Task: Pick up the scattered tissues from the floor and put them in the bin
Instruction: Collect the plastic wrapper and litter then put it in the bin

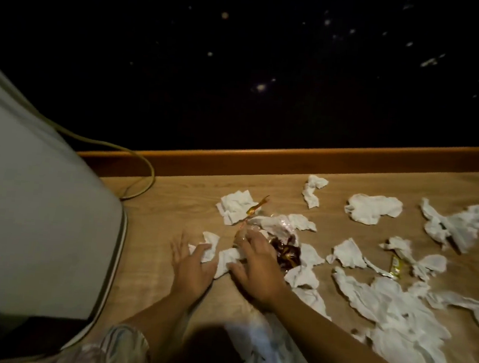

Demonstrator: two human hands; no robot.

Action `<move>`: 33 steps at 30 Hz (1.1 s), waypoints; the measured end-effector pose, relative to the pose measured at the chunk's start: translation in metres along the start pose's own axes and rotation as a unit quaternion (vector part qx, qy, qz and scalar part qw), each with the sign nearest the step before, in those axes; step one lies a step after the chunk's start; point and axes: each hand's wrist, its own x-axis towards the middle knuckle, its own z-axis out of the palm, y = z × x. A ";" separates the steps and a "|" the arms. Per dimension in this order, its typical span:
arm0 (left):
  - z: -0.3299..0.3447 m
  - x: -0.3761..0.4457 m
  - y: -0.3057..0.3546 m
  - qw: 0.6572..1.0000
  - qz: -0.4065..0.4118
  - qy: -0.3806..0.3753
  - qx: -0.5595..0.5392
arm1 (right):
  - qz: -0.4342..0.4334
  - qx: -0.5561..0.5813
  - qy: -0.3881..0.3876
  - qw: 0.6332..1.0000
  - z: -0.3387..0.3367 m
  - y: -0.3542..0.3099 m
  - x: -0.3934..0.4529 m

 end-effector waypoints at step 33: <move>-0.010 0.098 0.105 0.985 0.066 0.056 -0.152 | 0.222 0.356 0.320 0.849 -0.078 0.024 -0.011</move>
